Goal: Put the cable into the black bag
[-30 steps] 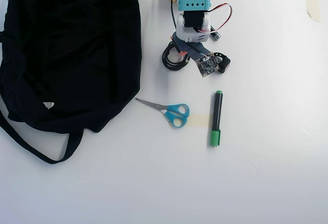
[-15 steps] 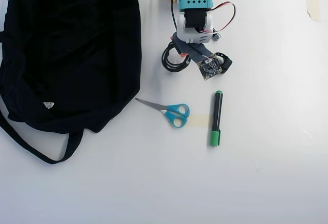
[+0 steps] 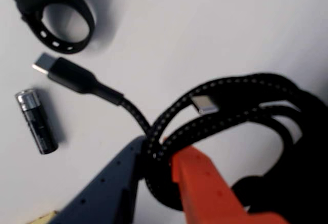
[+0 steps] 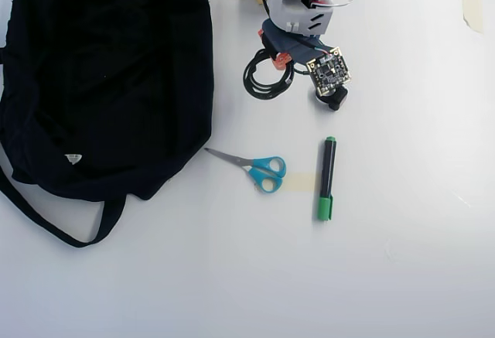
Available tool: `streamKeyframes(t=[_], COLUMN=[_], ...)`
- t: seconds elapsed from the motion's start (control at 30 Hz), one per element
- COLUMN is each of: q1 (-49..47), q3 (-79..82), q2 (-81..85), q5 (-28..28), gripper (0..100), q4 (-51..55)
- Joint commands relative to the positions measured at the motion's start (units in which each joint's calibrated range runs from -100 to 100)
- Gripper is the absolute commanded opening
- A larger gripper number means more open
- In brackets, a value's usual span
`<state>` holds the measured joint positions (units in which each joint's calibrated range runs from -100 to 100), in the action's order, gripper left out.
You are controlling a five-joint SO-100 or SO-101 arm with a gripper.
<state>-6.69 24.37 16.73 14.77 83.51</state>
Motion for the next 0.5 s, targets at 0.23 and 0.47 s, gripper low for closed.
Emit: streamKeyframes(t=[0.23, 0.47], q1=[2.65, 5.12], q3=[-4.87, -7.3], q2=[4.27, 4.35], q5=[-0.35, -1.87], gripper=[2, 2], q4=[-0.22, -0.22])
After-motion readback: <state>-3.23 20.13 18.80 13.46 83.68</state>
